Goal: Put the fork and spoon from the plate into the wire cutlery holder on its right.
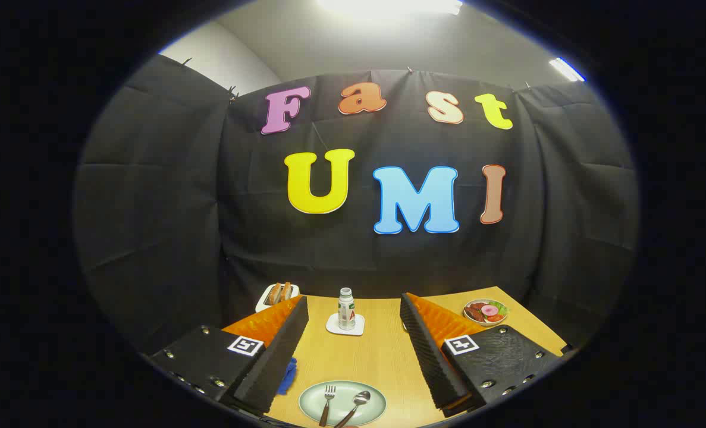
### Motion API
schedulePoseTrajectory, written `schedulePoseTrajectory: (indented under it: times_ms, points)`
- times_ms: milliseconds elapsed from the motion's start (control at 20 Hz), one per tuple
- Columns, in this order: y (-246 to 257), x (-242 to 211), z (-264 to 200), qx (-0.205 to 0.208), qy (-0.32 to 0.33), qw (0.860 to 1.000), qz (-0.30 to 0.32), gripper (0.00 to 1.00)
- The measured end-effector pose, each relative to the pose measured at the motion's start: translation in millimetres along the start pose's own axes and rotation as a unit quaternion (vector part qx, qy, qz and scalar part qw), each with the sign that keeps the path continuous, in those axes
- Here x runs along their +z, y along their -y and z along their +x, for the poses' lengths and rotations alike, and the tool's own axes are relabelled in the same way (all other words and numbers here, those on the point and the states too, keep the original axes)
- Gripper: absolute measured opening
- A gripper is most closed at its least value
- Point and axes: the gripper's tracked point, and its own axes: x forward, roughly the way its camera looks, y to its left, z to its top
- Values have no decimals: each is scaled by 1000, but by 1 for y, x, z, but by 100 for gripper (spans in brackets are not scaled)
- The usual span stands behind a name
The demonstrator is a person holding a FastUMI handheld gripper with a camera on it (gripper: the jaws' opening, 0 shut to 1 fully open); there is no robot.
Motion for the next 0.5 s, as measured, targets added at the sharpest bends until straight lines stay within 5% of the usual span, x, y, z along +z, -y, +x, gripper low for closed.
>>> schedulePoseTrajectory:
  times_ms: [500]
  points:
    - [15, 10, 7, -29, 14, 999, 5, 95]
